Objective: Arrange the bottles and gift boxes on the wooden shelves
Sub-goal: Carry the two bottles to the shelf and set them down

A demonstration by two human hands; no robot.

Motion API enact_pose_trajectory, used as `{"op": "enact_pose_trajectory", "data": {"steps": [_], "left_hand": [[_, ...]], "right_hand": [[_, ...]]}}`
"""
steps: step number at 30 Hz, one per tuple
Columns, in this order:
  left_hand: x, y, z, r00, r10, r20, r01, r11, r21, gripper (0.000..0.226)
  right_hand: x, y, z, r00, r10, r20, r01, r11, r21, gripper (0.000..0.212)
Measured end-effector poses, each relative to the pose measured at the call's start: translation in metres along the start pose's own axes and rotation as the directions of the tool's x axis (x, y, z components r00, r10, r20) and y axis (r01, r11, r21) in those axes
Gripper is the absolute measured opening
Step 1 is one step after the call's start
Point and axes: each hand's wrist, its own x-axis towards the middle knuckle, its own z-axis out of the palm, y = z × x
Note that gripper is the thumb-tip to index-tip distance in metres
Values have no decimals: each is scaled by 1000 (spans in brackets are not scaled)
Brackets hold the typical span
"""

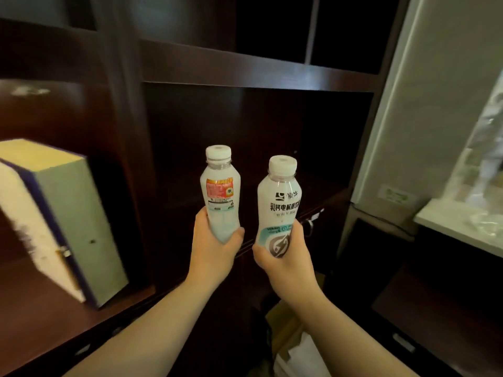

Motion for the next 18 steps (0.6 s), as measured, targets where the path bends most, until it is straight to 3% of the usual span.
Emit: {"op": "enact_pose_trajectory", "data": {"steps": [8,18], "left_hand": [[77,-74,135,993,-76,96,84,994,-77,73],[188,-159,231,976,-162,143,167,986,-24,75]], "right_hand": [[93,88,-52,991,79,-109,-91,990,-109,77],[237,190,-61,972,181,-152,-195,977,-86,71]]}}
